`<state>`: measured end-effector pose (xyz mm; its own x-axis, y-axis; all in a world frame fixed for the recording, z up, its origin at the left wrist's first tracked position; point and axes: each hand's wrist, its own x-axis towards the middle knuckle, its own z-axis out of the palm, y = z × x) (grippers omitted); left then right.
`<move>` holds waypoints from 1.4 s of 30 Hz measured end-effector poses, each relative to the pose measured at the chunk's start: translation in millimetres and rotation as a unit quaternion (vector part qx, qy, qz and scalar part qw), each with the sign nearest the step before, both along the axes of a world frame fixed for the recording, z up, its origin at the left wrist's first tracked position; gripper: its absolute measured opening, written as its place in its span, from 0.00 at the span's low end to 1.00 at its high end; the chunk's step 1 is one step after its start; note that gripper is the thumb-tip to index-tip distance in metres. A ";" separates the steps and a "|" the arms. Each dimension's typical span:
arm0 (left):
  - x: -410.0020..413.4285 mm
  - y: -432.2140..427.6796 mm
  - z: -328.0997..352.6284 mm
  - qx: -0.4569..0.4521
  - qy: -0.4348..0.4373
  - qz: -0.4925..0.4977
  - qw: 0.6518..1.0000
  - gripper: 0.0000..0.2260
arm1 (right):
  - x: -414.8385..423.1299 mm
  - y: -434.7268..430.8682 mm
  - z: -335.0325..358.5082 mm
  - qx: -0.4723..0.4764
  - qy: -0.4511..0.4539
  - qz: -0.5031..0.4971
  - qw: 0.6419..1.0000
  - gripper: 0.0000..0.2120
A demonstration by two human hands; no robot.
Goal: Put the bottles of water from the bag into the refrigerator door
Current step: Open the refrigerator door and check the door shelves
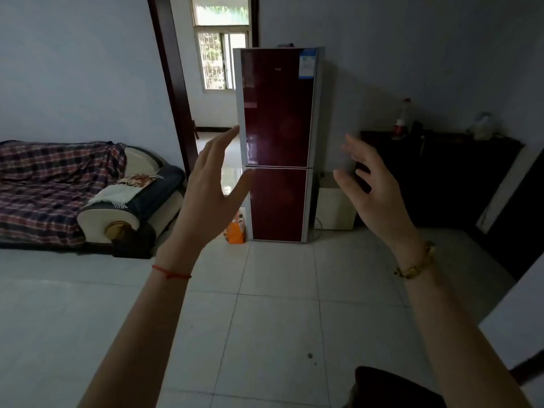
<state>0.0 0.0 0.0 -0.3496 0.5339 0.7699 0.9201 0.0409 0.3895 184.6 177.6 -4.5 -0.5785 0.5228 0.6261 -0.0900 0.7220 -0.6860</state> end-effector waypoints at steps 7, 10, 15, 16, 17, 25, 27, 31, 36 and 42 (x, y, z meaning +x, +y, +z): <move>-61.0 33.4 -24.5 -0.004 -0.039 -0.012 0.999 0.26 | -55.6 34.2 -23.3 -0.021 -0.022 -0.010 0.999 0.26; -83.0 49.5 -35.1 -0.008 -0.063 -0.018 0.998 0.26 | -76.9 51.5 -35.3 -0.027 -0.030 -0.014 0.999 0.27; -117.1 81.7 -52.3 -0.029 -0.074 -0.019 0.997 0.26 | -112.4 83.9 -55.2 -0.041 -0.045 -0.018 0.998 0.26; -123.5 89.7 -53.9 -0.032 -0.075 -0.018 0.997 0.26 | -120.2 91.1 -58.4 -0.044 -0.047 -0.019 0.998 0.26; -131.2 98.6 -57.2 -0.033 -0.076 -0.019 0.996 0.26 | -128.4 99.5 -62.4 -0.048 -0.048 -0.017 0.998 0.26; -194.7 185.8 -73.8 -0.045 -0.091 -0.011 0.995 0.26 | -200.9 182.4 -83.1 -0.071 -0.072 -0.005 0.995 0.26; -212.1 209.0 -73.4 -0.048 -0.092 -0.004 0.995 0.26 | -221.4 207.1 -82.9 -0.074 -0.080 0.000 0.994 0.26; -245.3 251.1 -72.4 -0.045 -0.093 0.011 0.995 0.25 | -261.4 255.3 -83.7 -0.080 -0.083 0.013 0.993 0.26; -282.7 295.1 -78.8 -0.047 -0.110 0.035 0.992 0.25 | -309.8 304.3 -89.3 -0.094 -0.108 0.040 0.989 0.26; -334.1 340.6 -93.1 -0.065 -0.129 0.048 0.988 0.25 | -366.3 350.5 -104.7 -0.117 -0.122 0.051 0.984 0.25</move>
<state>-334.1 340.6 -93.1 -0.5793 0.5773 0.5755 0.7802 0.1880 0.5967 -181.7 528.0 -109.2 -0.7533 0.5679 0.3317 0.0335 0.5369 -0.8430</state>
